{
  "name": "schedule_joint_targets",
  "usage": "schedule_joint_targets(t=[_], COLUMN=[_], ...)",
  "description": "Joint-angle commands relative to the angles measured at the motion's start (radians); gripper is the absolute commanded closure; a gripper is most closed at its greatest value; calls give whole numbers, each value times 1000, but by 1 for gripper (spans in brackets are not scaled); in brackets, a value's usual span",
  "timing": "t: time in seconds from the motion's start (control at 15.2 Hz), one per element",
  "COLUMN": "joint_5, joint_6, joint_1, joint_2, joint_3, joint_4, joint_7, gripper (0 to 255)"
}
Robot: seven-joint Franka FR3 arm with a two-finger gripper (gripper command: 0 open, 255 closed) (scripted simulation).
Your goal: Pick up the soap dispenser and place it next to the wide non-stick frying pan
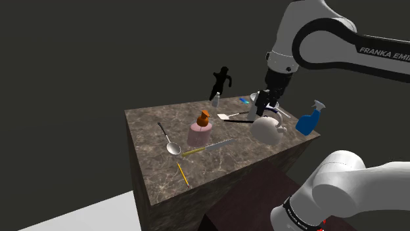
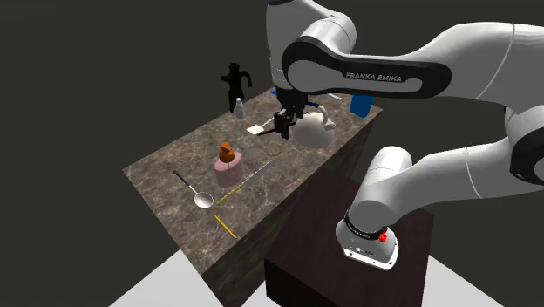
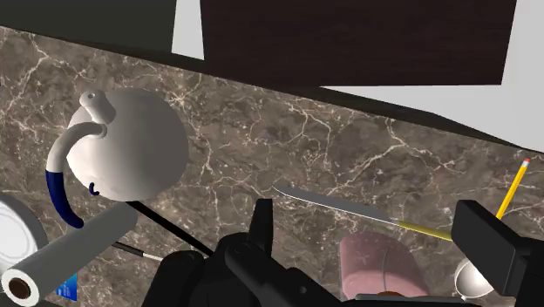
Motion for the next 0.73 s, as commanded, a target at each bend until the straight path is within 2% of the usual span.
schedule_joint_targets(t=[0.0,0.66], joint_5=[0,39], joint_6=[0,262], joint_1=[0,9], joint_2=[0,360], joint_3=[0,31], joint_4=[0,113], joint_7=[0,52], gripper=[0,0])
